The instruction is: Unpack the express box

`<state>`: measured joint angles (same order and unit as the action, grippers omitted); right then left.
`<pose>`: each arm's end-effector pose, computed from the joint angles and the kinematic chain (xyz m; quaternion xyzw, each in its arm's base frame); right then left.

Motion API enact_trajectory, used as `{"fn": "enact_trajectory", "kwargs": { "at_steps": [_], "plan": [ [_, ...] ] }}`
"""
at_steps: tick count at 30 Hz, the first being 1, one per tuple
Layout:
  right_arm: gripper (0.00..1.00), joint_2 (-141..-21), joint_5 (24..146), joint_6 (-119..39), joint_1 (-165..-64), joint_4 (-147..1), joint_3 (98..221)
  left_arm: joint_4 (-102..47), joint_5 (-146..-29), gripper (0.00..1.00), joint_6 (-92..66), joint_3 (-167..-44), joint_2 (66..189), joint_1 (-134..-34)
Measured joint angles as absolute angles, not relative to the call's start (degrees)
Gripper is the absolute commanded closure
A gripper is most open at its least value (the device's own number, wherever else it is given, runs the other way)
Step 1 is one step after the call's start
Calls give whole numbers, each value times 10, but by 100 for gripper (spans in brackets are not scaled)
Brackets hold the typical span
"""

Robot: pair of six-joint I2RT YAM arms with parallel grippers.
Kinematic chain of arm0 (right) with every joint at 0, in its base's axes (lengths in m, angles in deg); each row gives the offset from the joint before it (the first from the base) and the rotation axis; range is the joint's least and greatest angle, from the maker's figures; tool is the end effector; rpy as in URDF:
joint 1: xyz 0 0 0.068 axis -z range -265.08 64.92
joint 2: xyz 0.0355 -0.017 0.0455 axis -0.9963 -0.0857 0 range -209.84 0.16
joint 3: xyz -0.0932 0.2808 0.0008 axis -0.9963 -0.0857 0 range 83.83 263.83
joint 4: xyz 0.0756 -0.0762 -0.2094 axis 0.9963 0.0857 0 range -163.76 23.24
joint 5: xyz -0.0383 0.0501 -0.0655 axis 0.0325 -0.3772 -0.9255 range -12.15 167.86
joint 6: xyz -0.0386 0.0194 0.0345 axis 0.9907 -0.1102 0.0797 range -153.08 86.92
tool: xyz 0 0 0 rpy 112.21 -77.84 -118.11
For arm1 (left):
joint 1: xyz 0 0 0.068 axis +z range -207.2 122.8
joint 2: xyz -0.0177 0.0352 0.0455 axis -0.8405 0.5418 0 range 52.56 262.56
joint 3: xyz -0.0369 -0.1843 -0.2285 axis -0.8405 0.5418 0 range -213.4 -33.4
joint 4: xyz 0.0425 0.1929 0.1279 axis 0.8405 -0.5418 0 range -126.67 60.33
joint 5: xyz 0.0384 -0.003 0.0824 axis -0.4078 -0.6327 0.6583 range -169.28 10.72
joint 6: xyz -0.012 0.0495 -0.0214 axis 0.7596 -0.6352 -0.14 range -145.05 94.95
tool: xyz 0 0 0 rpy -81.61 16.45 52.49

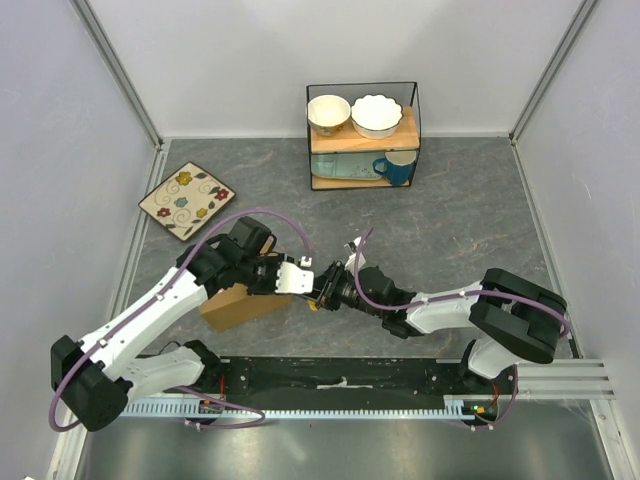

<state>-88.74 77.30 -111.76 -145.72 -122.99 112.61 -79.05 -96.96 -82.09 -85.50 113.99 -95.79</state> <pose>0.1397 0.2475 0.2219 0.1239 0.7610 0.5958 0.2249 0.1204 -0.1107 0.2964 0.7329 0.6082 -0.1033 0.2868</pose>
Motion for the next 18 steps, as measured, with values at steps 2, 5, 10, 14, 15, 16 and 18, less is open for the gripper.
{"fn": "enact_trajectory", "kwargs": {
  "at_steps": [2,5,10,14,15,16,18],
  "plan": [
    [100,-892,776,-1118,-1457,-1230,1130,-799,-977,58,-835,-859,1144,-957],
    [100,-901,779,-1118,-1456,-1233,1137,-807,-979,58,-849,-862,1149,-955],
    [100,-911,781,-1118,-1454,-1239,1143,-818,-992,60,-863,-866,1153,-952],
    [100,-925,775,-1111,-1451,-1238,1162,-859,-1055,60,-870,-865,1155,-957],
    [100,-931,768,-1111,-1447,-1238,1172,-882,-1078,61,-871,-858,1159,-961],
    [100,-937,761,-1109,-1441,-1238,1182,-910,-1102,61,-871,-848,1166,-967],
    [100,-943,748,-1102,-1429,-1238,1194,-956,-1137,62,-873,-834,1178,-974]
  ]
}}
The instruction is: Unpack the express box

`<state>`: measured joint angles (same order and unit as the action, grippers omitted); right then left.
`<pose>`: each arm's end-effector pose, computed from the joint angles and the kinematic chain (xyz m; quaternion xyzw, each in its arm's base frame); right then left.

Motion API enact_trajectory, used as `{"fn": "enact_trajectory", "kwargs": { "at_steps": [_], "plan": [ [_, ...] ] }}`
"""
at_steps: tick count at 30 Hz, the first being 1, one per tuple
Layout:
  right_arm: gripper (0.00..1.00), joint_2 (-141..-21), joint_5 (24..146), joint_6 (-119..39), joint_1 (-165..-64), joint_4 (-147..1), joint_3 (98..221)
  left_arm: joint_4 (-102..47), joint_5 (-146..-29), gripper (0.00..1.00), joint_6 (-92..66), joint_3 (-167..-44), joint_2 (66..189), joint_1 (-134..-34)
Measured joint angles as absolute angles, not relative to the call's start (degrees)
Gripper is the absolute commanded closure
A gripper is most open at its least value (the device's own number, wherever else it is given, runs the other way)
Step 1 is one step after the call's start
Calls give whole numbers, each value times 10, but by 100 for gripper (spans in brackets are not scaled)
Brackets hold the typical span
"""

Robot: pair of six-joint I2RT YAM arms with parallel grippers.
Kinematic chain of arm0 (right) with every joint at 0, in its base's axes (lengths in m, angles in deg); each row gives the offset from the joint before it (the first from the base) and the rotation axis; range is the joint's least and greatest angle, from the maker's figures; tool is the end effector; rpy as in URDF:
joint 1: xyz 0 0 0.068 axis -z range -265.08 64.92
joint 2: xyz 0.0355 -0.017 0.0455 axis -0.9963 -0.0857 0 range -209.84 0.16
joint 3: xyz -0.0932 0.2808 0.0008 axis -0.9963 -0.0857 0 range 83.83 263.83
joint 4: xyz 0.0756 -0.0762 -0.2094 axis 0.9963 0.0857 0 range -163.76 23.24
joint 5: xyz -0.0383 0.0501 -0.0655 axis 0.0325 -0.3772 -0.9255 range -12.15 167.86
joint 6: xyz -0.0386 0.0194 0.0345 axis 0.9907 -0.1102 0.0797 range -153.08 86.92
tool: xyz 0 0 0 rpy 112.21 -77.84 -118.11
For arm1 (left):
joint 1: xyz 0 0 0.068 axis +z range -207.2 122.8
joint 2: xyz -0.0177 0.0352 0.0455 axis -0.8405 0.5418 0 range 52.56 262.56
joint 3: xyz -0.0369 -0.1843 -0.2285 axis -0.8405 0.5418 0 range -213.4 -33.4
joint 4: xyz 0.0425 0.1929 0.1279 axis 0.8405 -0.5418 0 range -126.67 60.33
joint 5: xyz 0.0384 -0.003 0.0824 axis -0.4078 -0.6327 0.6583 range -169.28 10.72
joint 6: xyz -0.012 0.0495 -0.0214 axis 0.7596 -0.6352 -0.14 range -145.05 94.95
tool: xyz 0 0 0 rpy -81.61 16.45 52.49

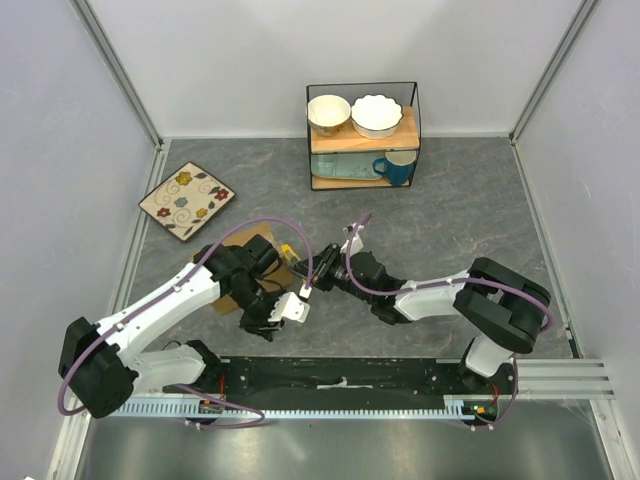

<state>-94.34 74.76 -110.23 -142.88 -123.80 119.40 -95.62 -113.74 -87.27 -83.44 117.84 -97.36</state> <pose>0.1702 0.2664 0.2283 0.1449 0.7457 0.5925 0.2679 0.0938 -0.1070 0.2720 0.7563 0.5791 -0.2758 0.1285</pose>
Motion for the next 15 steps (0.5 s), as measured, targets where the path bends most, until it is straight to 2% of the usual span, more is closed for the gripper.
{"fn": "enact_trajectory", "kwargs": {
  "at_steps": [6,7,9,10,12,15],
  "plan": [
    [100,-923,710,-1067,-1392,-1186,1198,-1024,-1187,62,-878,-836,1184,-974],
    [100,-904,702,-1058,-1389,-1162,1197,-1031,-1188,54,-878,-841,1184,-974],
    [100,-854,686,-1039,-1387,-1110,1192,-1037,-1185,48,-876,-862,1183,-974],
    [100,-824,682,-1031,-1387,-1089,1186,-1036,-1181,40,-872,-879,1182,-974],
    [100,-761,676,-1018,-1387,-1051,1170,-1028,-1166,32,-865,-924,1178,-970],
    [100,-690,677,-1007,-1387,-997,1151,-991,-1141,30,-851,-978,1168,-947]
  ]
}}
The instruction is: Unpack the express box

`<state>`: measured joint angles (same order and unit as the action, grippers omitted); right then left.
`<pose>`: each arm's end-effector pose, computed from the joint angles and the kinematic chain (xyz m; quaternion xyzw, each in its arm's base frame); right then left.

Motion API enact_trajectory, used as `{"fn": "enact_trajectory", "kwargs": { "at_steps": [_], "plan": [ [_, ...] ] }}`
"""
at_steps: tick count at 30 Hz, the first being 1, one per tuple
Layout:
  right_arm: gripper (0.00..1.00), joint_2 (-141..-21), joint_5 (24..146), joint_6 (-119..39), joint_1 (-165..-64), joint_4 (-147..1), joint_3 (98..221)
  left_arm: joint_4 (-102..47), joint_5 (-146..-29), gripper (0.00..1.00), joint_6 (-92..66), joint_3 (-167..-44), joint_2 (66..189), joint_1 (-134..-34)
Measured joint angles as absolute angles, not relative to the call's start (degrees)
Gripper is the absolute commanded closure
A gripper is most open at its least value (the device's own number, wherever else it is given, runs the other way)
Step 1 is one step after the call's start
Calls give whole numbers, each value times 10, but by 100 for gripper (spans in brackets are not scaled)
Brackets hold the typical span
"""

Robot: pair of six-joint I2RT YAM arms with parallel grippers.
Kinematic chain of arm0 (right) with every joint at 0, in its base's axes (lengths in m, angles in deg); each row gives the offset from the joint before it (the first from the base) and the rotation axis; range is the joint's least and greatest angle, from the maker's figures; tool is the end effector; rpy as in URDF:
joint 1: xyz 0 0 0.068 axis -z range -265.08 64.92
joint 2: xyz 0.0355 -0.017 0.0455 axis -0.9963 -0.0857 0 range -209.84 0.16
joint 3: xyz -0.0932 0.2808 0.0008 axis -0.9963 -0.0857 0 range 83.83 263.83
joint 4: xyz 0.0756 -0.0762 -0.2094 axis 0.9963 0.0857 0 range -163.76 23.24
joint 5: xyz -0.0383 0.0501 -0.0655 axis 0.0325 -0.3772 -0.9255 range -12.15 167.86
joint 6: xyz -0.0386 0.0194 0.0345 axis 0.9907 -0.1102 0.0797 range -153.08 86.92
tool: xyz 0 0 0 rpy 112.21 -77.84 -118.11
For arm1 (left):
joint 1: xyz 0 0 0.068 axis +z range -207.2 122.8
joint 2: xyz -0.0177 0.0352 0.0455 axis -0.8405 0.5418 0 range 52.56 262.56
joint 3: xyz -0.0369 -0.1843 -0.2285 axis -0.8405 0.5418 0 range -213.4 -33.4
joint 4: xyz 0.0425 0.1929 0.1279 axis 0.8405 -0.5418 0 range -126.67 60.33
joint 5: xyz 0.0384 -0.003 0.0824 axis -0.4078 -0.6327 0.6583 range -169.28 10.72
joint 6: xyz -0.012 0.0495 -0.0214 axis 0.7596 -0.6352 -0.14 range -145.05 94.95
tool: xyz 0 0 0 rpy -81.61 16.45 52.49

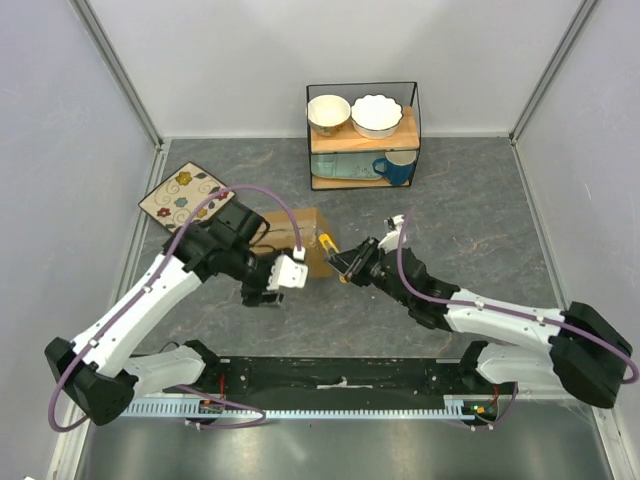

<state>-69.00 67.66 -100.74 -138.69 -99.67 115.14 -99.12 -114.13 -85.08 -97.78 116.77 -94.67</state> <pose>0.1444 0.1847 0.2737 0.1501 0.7611 0.5128 0.3677 0.1048 -0.1074 0.3351 0.7412 0.5783 -0.2553 0.2259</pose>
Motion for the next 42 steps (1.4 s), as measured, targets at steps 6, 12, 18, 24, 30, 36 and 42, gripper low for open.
{"fn": "enact_trajectory", "kwargs": {
  "at_steps": [6,12,18,24,30,36,42],
  "plan": [
    [100,-644,702,-1003,-1386,-895,1124,-881,-1060,28,-822,-1022,1177,-896],
    [100,-601,716,-1006,-1386,-863,1097,-791,-1018,29,-812,-1021,1246,-895],
    [100,-554,698,-998,-1389,-787,1102,-738,-997,28,-815,-1022,1315,-895],
    [100,-538,678,-982,-1388,-718,1127,-700,-986,28,-829,-1022,1329,-895],
    [100,-551,688,-978,-1388,-722,1134,-682,-988,29,-836,-1044,1350,-895],
    [100,-559,696,-978,-1386,-732,1134,-673,-992,29,-848,-1052,1364,-902],
    [100,-560,703,-978,-1385,-733,1134,-671,-1004,28,-874,-1019,1364,-916]
  ]
}}
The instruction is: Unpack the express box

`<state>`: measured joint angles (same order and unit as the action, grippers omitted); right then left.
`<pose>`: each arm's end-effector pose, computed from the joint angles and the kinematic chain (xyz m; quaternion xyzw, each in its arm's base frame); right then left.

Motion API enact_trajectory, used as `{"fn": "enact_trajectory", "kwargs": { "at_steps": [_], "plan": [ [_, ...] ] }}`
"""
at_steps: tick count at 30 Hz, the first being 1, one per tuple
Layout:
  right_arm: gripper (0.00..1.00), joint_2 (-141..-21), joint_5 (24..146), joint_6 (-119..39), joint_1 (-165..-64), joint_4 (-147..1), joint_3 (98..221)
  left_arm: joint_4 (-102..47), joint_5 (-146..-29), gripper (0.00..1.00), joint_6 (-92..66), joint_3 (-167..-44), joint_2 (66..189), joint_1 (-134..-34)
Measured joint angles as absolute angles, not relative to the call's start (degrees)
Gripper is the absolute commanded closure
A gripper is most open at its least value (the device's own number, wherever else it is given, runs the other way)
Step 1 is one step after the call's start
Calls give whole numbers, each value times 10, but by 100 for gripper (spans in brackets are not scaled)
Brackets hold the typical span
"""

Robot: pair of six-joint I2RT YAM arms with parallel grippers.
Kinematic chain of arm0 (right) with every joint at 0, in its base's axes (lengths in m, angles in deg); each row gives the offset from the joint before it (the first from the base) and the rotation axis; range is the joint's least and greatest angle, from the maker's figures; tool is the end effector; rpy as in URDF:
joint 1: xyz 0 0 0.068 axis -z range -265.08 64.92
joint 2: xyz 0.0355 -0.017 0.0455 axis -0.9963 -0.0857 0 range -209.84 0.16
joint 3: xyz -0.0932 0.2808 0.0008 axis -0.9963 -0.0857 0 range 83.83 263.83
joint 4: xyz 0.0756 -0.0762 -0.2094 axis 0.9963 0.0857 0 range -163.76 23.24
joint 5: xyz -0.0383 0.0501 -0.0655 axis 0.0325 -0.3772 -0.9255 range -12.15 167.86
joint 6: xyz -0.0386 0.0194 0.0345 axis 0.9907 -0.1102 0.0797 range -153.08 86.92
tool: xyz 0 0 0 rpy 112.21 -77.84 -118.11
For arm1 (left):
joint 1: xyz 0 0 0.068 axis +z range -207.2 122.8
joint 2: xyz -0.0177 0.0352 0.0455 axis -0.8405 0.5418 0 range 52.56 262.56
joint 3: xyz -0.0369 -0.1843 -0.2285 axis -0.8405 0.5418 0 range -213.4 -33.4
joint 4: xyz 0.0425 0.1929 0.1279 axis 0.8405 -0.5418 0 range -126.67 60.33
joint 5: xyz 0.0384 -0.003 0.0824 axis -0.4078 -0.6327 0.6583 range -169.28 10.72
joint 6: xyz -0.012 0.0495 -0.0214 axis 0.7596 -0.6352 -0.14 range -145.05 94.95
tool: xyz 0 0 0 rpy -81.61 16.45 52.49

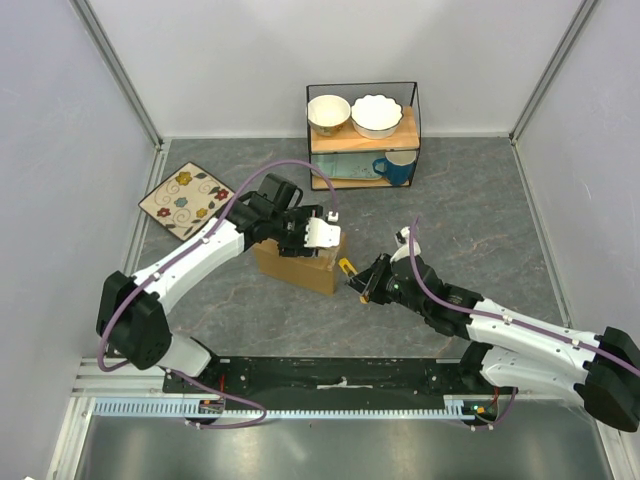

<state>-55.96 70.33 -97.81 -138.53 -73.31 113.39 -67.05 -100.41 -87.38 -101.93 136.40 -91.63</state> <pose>0.1109 0.1413 0.2585 0.1177 0.8434 0.4185 0.3158 0.2234 -0.1696 0.3134 0.7352 0.5748 -0.0928 0.3471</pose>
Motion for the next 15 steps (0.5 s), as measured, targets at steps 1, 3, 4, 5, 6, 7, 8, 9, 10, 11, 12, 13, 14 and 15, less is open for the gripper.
{"fn": "enact_trajectory", "kwargs": {
  "at_steps": [1,3,4,5,6,7,8,9,10,11,12,13,14,15],
  "plan": [
    [100,-560,704,-979,-1385,-734,1133,-667,-1004,27,-879,-1015,1363,-918],
    [100,-561,705,-980,-1385,-738,1132,-658,-1004,25,-888,-1012,1360,-919],
    [100,-563,706,-982,-1385,-743,1131,-654,-1003,25,-892,-1010,1359,-919],
    [100,-567,708,-983,-1385,-749,1129,-649,-1003,24,-896,-1007,1358,-920],
    [100,-570,711,-984,-1385,-757,1127,-645,-1002,24,-899,-1005,1358,-921],
    [100,-574,714,-985,-1385,-763,1125,-640,-1000,23,-904,-1004,1358,-923],
    [100,-579,718,-987,-1384,-769,1124,-637,-996,23,-909,-1003,1358,-925],
    [100,-585,723,-988,-1384,-777,1122,-635,-992,23,-913,-1003,1358,-928],
    [100,-589,727,-988,-1384,-781,1121,-633,-988,23,-918,-1003,1358,-930],
    [100,-593,734,-989,-1384,-786,1120,-632,-985,24,-925,-1002,1358,-933],
    [100,-597,738,-989,-1385,-791,1119,-630,-982,25,-931,-999,1358,-936],
    [100,-600,745,-989,-1385,-793,1118,-628,-979,26,-938,-996,1357,-940],
    [100,-602,749,-988,-1385,-795,1118,-626,-976,28,-944,-993,1357,-943],
    [100,-604,753,-988,-1385,-797,1118,-619,-973,30,-952,-986,1357,-947]
  ]
}}
